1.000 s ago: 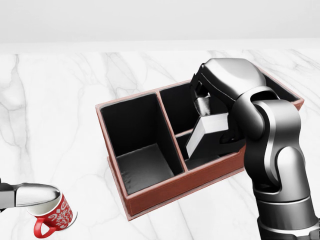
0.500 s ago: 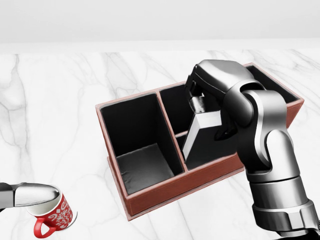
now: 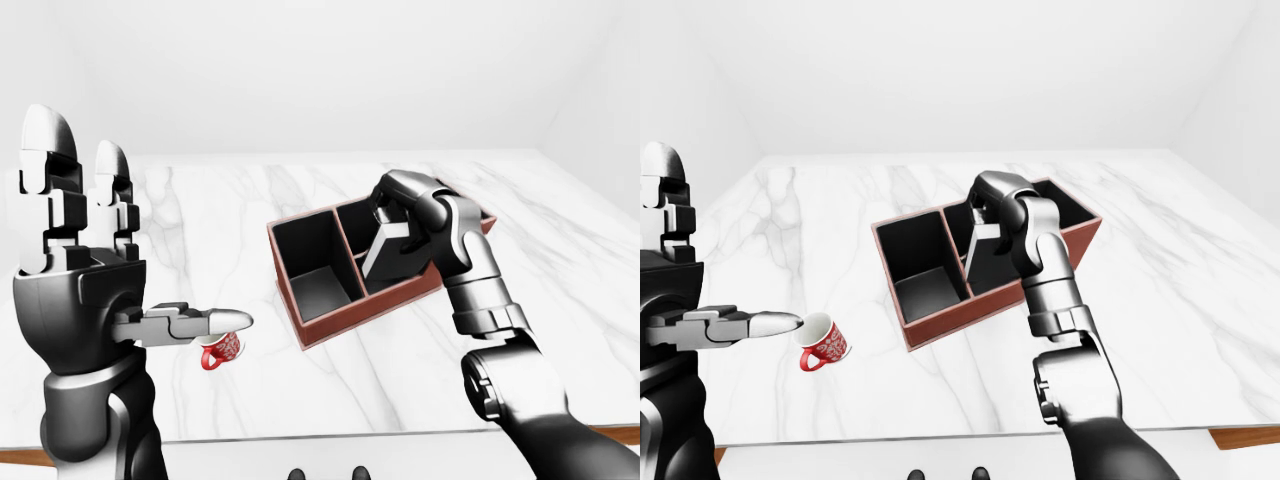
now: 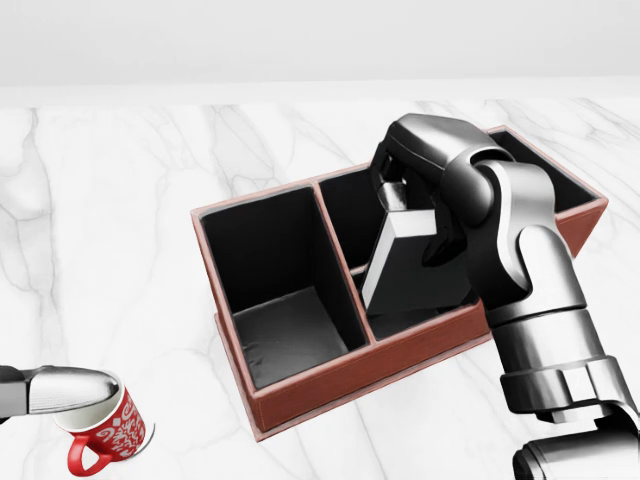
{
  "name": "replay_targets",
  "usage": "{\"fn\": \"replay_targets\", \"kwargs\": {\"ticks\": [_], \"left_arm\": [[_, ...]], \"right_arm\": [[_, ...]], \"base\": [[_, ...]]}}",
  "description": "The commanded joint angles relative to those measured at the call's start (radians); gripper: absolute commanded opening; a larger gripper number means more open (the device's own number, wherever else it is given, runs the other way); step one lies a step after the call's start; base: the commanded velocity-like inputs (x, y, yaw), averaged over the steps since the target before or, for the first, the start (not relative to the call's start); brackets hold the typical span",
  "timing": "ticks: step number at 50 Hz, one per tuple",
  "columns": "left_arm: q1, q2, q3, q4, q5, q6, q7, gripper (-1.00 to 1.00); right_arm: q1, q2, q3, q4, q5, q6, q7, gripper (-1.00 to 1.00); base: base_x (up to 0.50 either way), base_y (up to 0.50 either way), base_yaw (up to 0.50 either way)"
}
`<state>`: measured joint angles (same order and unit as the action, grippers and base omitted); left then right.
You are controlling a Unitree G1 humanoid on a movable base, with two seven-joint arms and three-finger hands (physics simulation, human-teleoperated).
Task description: Pick up the book and place it in the back compartment of the caddy.
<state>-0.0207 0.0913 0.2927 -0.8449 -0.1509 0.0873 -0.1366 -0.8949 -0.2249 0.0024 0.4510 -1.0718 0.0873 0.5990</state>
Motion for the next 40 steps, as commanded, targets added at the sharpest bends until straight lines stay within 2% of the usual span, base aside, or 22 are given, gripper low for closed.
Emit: {"fn": "replay_targets", "kwargs": {"ticks": [1, 36, 40], "left_arm": [[0.0, 0.0, 0.001, 0.002, 0.0, 0.0, -0.001, 1.0], [-0.003, 0.002, 0.004, -0.007, -0.005, 0.0, 0.003, 1.0], [-0.002, 0.001, 0.001, -0.005, -0.003, 0.0, 0.003, 1.0]], "right_arm": [[-0.091, -0.018, -0.005, 0.14, 0.019, 0.0, -0.089, -1.0], [-0.169, -0.024, 0.021, 0.355, -0.022, 0.0, -0.237, -1.0], [-0.181, -0.025, 0.025, 0.388, -0.032, -0.013, -0.258, -1.0]], "base": [[0.0, 0.0, 0.0], [0.0, 0.0, 0.0], [0.0, 0.0, 0.0]]}}
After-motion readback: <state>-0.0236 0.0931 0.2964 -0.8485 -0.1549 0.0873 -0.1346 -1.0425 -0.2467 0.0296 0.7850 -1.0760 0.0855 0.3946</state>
